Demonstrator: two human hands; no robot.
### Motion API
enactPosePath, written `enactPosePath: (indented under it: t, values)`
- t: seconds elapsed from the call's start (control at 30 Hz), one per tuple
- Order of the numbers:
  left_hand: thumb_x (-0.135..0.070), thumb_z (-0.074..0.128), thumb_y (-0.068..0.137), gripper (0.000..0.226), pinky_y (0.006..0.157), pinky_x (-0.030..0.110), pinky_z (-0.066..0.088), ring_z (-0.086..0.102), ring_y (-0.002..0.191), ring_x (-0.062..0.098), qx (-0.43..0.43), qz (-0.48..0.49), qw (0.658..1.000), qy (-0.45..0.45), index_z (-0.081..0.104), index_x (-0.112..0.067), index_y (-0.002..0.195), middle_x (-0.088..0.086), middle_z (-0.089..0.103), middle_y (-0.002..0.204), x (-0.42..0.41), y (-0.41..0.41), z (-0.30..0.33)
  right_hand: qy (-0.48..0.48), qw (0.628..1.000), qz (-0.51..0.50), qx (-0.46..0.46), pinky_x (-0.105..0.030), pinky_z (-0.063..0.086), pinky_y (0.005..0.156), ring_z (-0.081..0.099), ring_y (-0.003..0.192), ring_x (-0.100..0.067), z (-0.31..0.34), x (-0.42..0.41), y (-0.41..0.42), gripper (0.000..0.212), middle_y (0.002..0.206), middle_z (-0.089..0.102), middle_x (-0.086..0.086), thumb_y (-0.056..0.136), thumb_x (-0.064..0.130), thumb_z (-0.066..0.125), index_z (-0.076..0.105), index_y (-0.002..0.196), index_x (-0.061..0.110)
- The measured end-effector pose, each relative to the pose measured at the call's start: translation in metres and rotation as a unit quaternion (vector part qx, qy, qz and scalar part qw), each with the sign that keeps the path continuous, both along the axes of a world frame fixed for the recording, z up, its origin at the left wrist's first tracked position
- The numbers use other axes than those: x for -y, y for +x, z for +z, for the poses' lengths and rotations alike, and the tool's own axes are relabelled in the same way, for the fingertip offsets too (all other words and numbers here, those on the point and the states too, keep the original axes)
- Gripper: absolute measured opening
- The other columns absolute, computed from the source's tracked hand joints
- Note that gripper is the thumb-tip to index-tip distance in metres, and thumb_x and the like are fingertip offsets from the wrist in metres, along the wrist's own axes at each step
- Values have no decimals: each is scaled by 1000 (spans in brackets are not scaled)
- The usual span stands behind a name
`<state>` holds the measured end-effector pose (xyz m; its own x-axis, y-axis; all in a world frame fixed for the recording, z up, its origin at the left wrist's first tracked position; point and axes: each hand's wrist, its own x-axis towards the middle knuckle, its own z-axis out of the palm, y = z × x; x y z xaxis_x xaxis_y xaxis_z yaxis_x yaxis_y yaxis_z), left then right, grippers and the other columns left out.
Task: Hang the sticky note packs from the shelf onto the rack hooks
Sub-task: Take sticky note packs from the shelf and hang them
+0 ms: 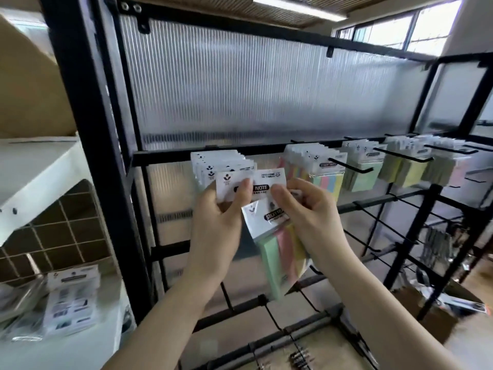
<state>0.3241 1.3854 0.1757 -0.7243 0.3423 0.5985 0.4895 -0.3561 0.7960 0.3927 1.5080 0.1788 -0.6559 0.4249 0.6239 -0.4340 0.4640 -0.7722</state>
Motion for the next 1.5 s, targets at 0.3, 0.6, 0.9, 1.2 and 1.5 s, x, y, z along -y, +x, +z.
enactPosePath:
  t: [0.3,0.6,0.9,1.2,1.5]
  values:
    - [-32,55,89,23,73,27,57,70,86,16,-7,22,1000,-14,68,-14,97,0,73,90,-2,1,-6,5,996,87,24,-25,31,49,41,54,-14,-7,-16,-19,30,55,45,-14,85,32,62,57,61,14]
    - [-29,57,88,17,66,36,56,69,78,25,6,76,997,17,62,-14,90,7,70,83,-10,9,-7,-24,981,189,29,-23,38,47,52,53,-13,-8,-30,-29,29,59,60,-2,85,34,63,60,66,12]
    - [-30,59,86,9,65,29,56,70,82,22,42,85,995,32,66,-24,88,3,72,87,-13,12,1,11,984,175,23,-29,37,50,50,53,-26,-6,-34,-36,29,63,63,-17,90,29,63,62,69,10]
    - [-28,69,83,30,70,17,51,62,83,5,-12,275,961,-28,53,-14,105,0,63,93,-11,-3,-11,-23,995,101,13,-17,45,50,59,56,-5,-23,-31,-53,23,63,64,2,83,32,69,53,89,17]
    - [-19,69,86,27,73,5,39,52,82,-8,-23,374,926,-50,46,-33,89,-11,54,89,-18,-30,-33,12,997,68,30,-17,46,50,66,65,-2,-32,-37,-77,28,70,68,17,87,33,67,47,76,16]
